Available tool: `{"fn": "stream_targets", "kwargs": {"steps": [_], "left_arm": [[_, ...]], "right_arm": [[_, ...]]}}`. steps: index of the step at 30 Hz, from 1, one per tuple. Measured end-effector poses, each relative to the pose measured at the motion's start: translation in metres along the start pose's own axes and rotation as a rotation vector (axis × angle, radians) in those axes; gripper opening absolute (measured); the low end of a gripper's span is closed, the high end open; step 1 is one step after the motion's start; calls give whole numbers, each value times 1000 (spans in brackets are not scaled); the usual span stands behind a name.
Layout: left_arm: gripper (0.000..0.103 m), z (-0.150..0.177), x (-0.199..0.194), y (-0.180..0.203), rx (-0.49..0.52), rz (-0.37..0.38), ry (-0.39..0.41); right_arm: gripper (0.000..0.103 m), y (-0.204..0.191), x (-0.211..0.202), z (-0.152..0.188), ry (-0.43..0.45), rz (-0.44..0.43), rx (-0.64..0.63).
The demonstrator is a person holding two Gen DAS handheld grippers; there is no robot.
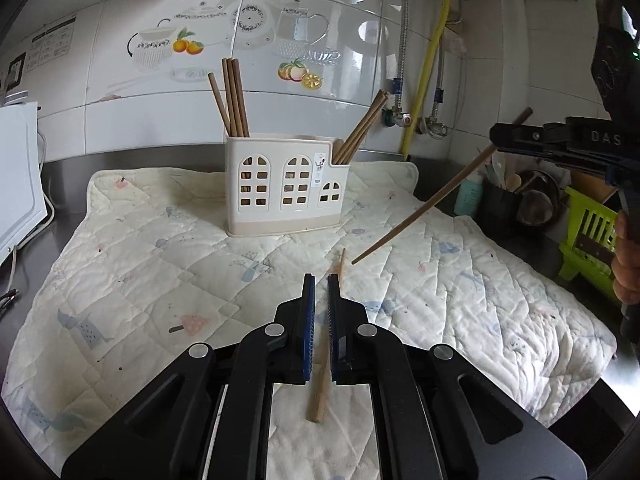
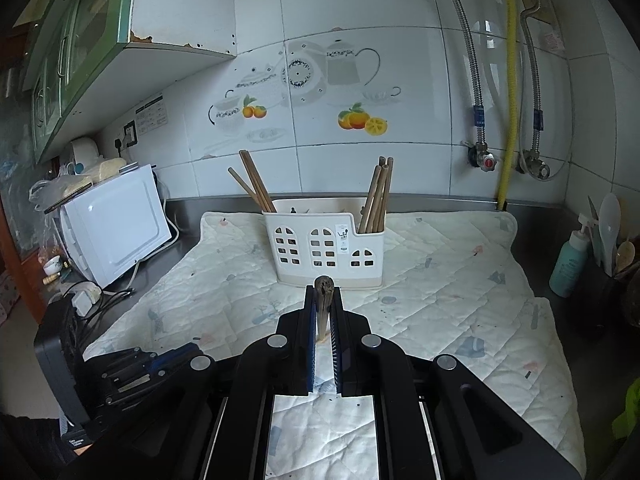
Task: Organize utensils
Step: 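Lift both chopsticks upright and carry both tools over the holder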
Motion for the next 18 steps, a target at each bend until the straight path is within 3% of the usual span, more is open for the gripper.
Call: {"fn": "stream_targets", "kwargs": {"steps": [6, 8, 9, 10, 18], "left_arm": [[8, 24, -1, 0, 20, 25, -97], [16, 33, 1, -3, 6, 33, -125], [32, 36, 3, -4, 3, 24, -130], [38, 39, 5, -4, 6, 16, -135], [25, 53, 33, -15, -4, -19, -214]], "right_arm": [[6, 0, -2, 1, 1, 3, 3], [6, -1, -1, 3, -4, 0, 1], [6, -1, 0, 4, -7, -3, 1], [6, -2, 0, 5, -9, -5, -1], [6, -2, 4, 9, -19, -3, 7]]}}
Point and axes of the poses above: each gripper's, at about its wrist camera, not at the fingertips, and x roughly the way its jaws point, y to its right, z to its underside, the point moved 3 cm from there along x, roughly the way its jaws point, and after that the axes turned 11 degrees about -x, right-handed, at the moved point
